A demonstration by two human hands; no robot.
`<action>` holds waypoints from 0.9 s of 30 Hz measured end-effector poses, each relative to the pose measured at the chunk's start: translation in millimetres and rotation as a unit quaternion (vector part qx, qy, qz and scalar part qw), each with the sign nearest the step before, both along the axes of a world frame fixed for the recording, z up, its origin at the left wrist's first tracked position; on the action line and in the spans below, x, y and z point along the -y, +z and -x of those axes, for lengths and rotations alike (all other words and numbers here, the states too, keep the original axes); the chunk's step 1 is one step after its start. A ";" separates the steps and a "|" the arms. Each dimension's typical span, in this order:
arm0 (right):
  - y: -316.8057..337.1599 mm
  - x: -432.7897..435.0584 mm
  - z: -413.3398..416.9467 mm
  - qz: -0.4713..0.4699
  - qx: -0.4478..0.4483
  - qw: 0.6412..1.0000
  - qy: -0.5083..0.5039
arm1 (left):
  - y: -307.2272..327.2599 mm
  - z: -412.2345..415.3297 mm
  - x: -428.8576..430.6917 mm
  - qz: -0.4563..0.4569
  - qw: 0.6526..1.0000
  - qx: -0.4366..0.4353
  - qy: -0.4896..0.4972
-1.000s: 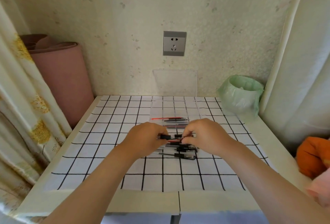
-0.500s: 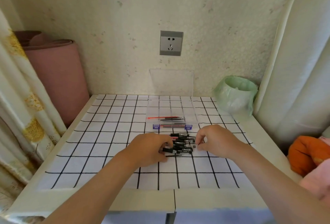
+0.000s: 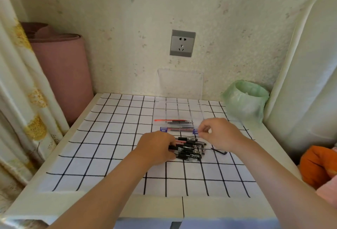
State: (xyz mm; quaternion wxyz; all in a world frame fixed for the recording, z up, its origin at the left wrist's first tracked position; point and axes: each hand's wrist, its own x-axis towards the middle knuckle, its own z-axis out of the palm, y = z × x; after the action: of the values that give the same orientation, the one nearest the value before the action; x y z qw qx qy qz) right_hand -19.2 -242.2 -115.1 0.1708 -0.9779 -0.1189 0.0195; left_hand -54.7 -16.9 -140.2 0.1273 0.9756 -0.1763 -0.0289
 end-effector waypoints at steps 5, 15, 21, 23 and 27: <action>5.2 -27.2 -41.2 0.045 0.080 0.996 0.017 | -3.5 -3.9 0.5 0.003 1.000 0.003 -0.021; -4.8 -63.3 -87.5 0.243 0.050 0.966 0.078 | -7.4 -8.5 -6.2 0.025 0.998 0.001 -0.052; -7.8 -71.9 -89.9 0.312 0.061 0.945 0.077 | -3.7 -9.8 -12.9 0.053 0.997 0.014 -0.045; -8.1 -71.5 -89.1 0.313 0.062 0.945 0.078 | -1.2 -10.4 -15.7 0.072 0.996 0.020 -0.046; 3.0 -65.4 -83.8 0.281 0.070 0.953 0.085 | 1.1 -11.5 -25.3 0.093 0.995 0.014 -0.029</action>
State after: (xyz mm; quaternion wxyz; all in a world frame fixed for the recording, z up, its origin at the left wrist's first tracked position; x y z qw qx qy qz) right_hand 64.6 -176.8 -112.1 -0.1218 -0.9715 -0.2033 -0.0020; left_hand -43.3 8.4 -139.2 0.2144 0.9543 -0.2081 -0.0025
